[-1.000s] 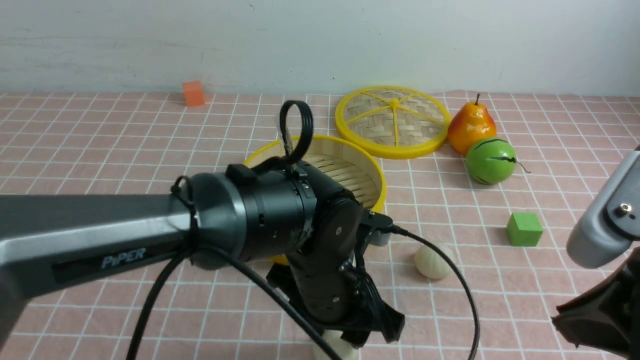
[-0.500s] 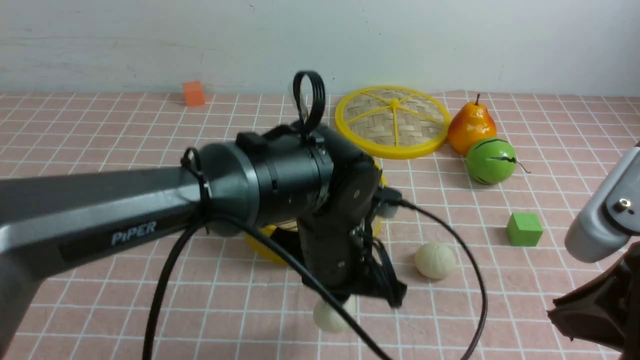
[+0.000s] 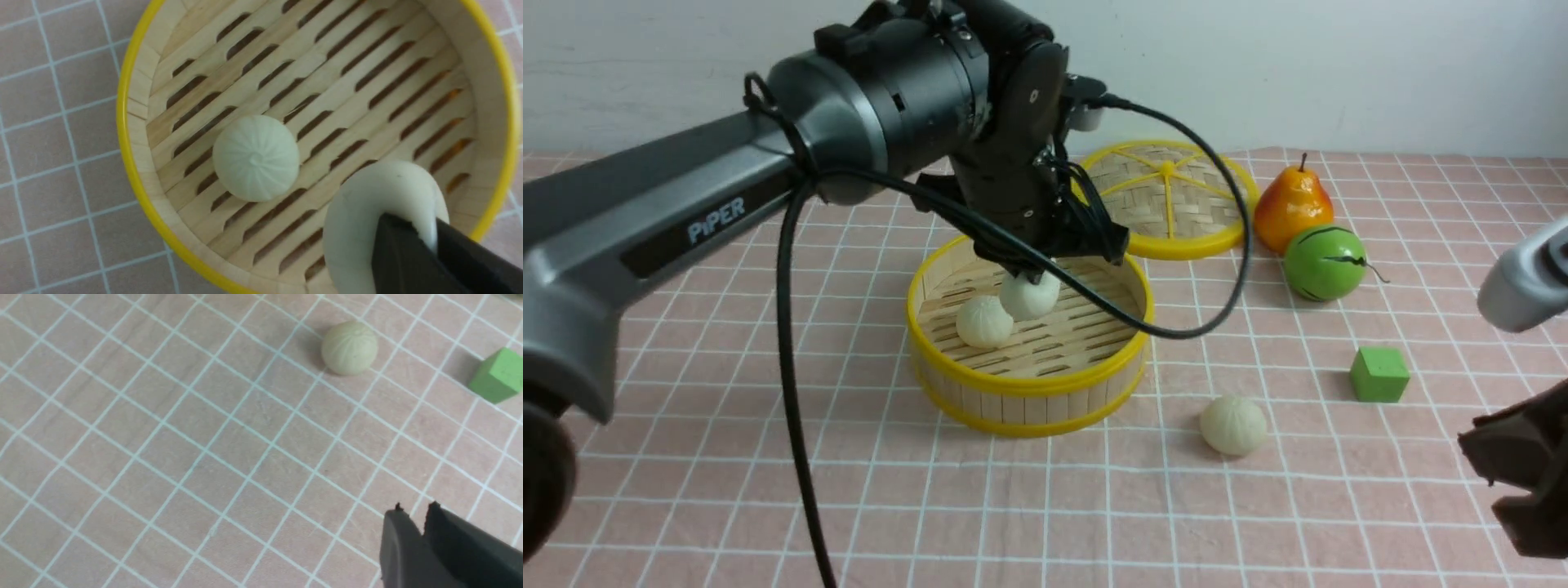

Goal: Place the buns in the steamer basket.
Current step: Use the left arm to put the steamed stuffed bun into the steamer, then use the right arm to grab a steamed stuffed bun, then use the right arm to put the steamed stuffed bun into the steamer

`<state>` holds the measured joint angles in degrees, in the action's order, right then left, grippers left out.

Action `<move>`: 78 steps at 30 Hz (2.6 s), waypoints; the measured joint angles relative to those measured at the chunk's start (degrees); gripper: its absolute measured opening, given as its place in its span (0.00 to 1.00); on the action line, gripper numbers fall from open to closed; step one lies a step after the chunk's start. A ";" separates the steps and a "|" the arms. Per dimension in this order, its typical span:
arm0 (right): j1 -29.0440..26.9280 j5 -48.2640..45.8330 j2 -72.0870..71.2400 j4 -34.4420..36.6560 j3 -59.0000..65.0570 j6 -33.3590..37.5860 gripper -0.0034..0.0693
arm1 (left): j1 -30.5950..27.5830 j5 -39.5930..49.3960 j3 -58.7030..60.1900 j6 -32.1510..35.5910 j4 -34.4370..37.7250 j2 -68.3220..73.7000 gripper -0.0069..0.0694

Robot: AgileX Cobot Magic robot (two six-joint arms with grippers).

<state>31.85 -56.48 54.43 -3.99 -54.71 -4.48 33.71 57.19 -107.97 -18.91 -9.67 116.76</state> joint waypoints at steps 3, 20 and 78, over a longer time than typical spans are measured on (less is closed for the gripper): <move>0.00 -1.25 0.87 -1.87 -0.11 -2.20 0.18 | -1.13 -1.42 -0.12 1.20 2.08 2.89 0.13; -6.28 -1.72 13.31 -3.47 -5.79 -7.92 0.18 | -1.09 -2.02 -0.64 3.00 4.60 7.60 0.65; -1.32 5.76 58.57 4.50 -48.72 1.89 0.08 | -1.09 12.36 53.80 -3.31 2.85 -76.03 0.16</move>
<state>30.53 -50.72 113.00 0.51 -103.43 -2.58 32.62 69.55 -54.17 -22.21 -6.83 40.73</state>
